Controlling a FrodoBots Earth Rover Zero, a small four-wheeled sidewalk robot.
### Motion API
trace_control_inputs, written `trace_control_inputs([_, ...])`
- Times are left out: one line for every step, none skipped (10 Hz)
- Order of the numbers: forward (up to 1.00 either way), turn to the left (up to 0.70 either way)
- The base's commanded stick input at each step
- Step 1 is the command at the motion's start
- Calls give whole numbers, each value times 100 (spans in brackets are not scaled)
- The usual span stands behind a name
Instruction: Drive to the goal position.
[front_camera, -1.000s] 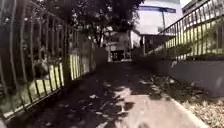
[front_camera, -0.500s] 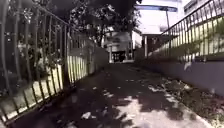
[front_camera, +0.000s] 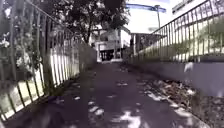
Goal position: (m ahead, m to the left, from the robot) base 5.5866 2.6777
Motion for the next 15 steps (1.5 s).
trace_control_inputs([100,-16])
trace_control_inputs([100,0])
trace_control_inputs([100,0])
trace_control_inputs([100,0])
trace_control_inputs([100,0])
trace_control_inputs([100,0])
trace_control_inputs([100,0])
trace_control_inputs([100,0])
trace_control_inputs([100,0])
trace_control_inputs([100,0])
trace_control_inputs([100,0])
trace_control_inputs([100,0])
trace_control_inputs([46,6])
trace_control_inputs([0,100])
trace_control_inputs([0,78])
